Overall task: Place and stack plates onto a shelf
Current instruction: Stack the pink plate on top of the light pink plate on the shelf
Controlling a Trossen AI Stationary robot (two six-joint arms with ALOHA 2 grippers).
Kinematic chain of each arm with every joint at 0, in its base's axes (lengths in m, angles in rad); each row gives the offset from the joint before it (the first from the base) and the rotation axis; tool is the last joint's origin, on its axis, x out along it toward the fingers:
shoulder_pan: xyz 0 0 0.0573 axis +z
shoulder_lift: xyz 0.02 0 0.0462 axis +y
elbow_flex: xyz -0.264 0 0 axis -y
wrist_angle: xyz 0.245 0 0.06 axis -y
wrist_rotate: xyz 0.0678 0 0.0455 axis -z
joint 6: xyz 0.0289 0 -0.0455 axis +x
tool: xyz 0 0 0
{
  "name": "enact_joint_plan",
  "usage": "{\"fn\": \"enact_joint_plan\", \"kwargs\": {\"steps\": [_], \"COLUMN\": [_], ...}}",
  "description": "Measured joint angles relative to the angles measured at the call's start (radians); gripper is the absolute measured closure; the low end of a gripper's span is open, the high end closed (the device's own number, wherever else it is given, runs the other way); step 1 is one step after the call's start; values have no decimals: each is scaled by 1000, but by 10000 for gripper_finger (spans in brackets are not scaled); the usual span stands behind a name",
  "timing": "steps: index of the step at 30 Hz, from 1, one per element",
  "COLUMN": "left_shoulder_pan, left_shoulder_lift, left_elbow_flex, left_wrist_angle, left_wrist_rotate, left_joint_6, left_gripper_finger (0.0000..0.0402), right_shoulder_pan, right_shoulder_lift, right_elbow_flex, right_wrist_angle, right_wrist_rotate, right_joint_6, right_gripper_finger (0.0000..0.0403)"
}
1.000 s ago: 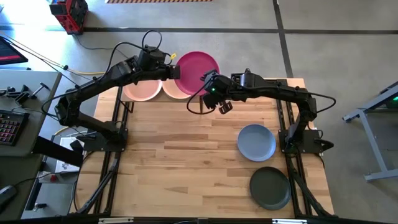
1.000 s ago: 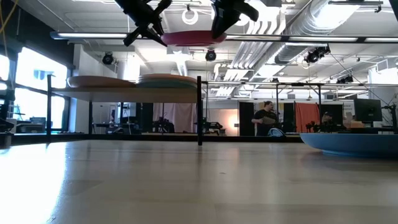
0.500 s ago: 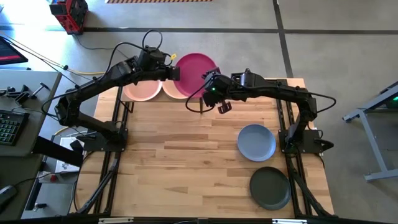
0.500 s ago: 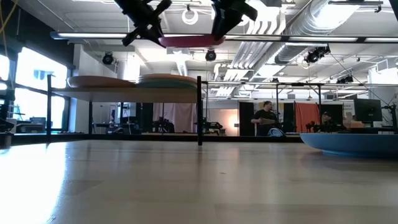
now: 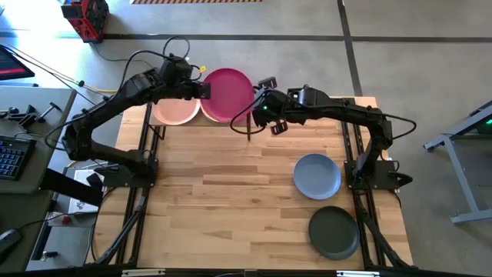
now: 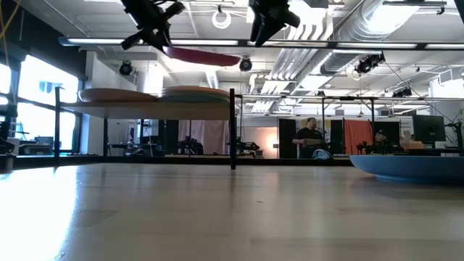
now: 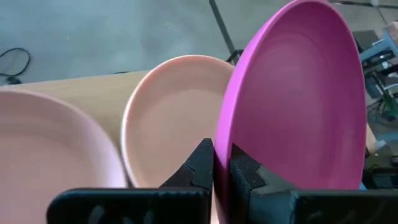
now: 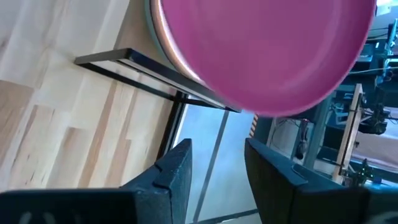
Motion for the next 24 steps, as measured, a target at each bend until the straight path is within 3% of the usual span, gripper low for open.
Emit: {"fn": "enact_joint_plan", "kwargs": {"steps": [3, 12, 24], "left_shoulder_pan": [31, 98, 145], "left_shoulder_lift": [-37, -149, -268], "left_elbow_flex": [0, 0, 0], "left_wrist_angle": [-61, -267, -465], "left_wrist_rotate": [-7, -157, -303], "left_joint_6": [-2, -75, -184], "left_gripper_finger": [395, 393, 392], "right_shoulder_pan": [-12, -58, -82], "right_shoulder_lift": [0, 1, 2], "right_elbow_flex": [0, 0, 0], "right_wrist_angle": [0, -5, -8], "right_wrist_rotate": [-8, -137, -139], "right_joint_6": [1, 49, 49], "right_gripper_finger": [269, 269, 269]}}
